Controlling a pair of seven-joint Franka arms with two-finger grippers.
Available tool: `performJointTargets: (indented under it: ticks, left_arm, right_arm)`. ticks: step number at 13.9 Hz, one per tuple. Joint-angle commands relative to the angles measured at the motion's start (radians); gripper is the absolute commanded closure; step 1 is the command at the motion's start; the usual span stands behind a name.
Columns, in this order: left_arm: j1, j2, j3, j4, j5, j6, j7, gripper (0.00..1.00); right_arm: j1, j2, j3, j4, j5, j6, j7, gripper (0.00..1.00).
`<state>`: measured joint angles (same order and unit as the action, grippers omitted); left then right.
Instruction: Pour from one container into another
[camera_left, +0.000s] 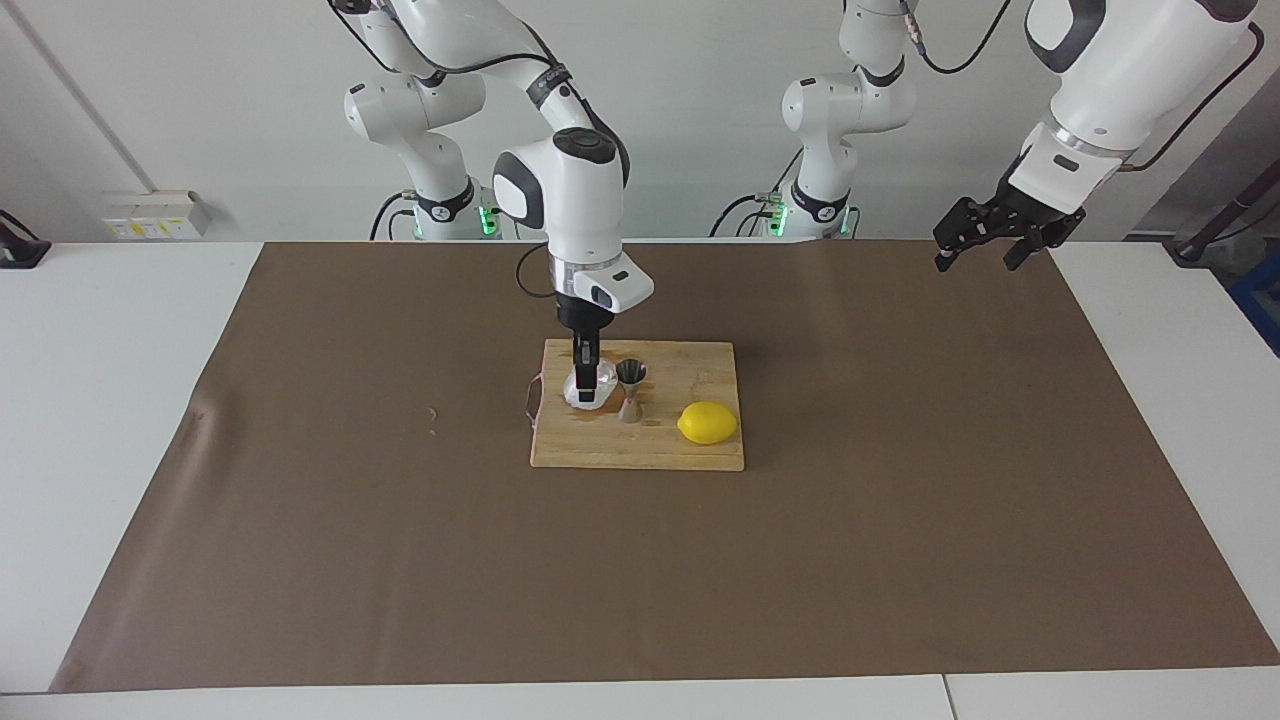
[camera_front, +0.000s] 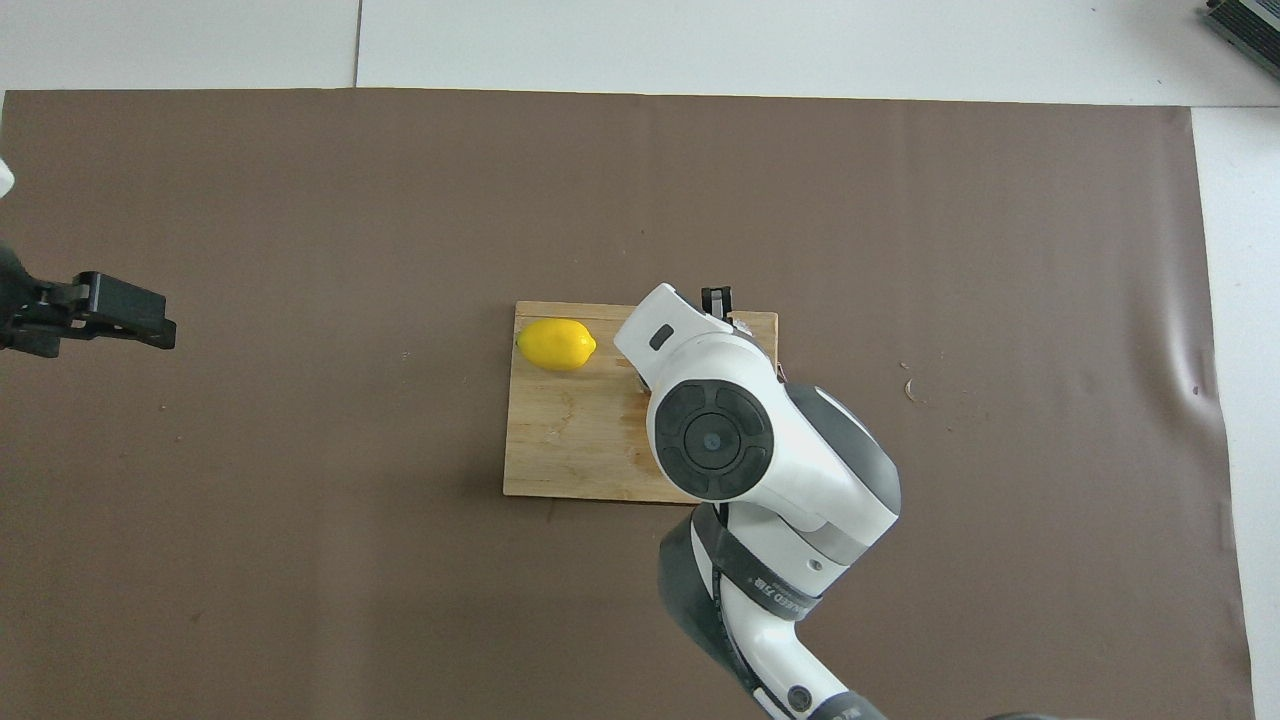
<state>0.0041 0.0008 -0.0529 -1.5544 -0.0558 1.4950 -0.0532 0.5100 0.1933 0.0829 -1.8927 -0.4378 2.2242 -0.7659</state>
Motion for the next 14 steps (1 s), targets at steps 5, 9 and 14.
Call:
performJointTargets:
  ticks: [5, 9, 14]
  left_arm:
    - [0.025, -0.033, -0.002, -0.042, 0.010, 0.005, 0.015, 0.00]
    - [0.024, -0.036, -0.015, -0.047, 0.010, 0.005, 0.007, 0.00]
    - [0.020, -0.038, -0.015, -0.050, 0.010, 0.004, 0.003, 0.00]
  right_arm:
    - [0.053, -0.015, 0.000, 0.030, -0.076, -0.090, 0.143, 1.00]
    - [0.055, 0.014, 0.003, 0.118, -0.076, -0.150, 0.155, 1.00]
    - [0.065, 0.041, 0.003, 0.139, -0.102, -0.175, 0.154, 1.00]
